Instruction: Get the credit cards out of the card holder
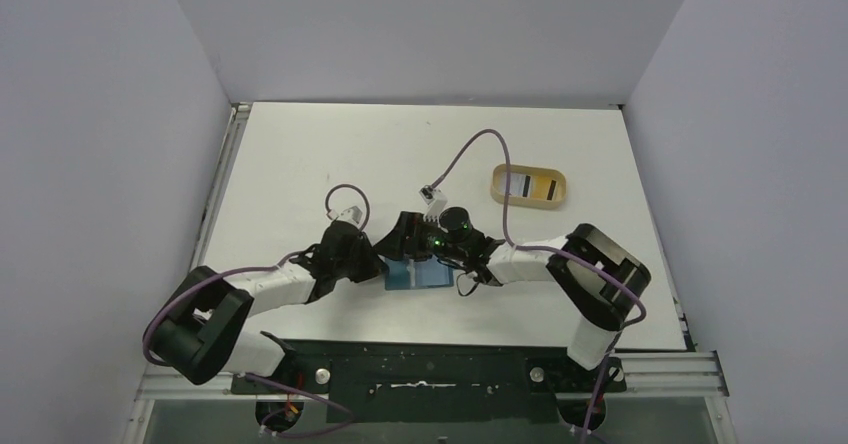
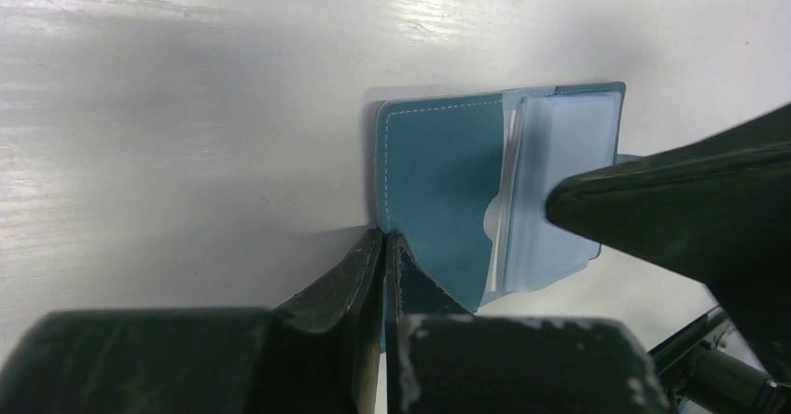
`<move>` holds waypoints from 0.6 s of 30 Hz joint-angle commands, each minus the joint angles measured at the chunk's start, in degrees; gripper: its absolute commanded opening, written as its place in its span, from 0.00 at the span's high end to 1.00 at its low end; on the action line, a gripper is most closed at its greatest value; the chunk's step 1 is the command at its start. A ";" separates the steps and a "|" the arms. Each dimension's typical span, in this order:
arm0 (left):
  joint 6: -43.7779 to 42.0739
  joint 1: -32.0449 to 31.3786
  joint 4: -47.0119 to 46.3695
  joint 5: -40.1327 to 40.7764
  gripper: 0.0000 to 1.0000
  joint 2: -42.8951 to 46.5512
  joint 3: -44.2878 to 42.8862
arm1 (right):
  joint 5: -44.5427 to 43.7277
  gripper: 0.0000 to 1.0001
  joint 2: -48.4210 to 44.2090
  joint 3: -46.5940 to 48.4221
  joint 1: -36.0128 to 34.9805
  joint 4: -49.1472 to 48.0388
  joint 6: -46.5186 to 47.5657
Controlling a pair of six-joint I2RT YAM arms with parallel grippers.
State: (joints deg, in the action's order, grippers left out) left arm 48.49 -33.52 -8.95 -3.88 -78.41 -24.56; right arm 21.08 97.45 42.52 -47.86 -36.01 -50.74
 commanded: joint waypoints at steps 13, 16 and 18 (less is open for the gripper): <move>-0.79 4.14 -10.91 -4.61 1.00 -5.47 4.93 | -12.53 0.15 4.76 0.76 -3.22 1.50 -2.72; -0.63 4.23 -11.03 -4.38 1.00 -7.58 4.89 | -13.46 0.15 4.88 1.39 -4.24 3.50 -2.41; -0.46 4.25 -10.83 -4.31 1.00 -8.95 4.71 | -14.73 0.15 4.01 1.51 -4.72 5.39 -1.67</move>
State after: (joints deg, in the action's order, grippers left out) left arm 49.28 -29.54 -23.09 -10.59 -83.44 -20.84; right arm 10.48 102.96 42.26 -51.13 -33.85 -54.50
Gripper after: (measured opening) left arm 0.007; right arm 0.850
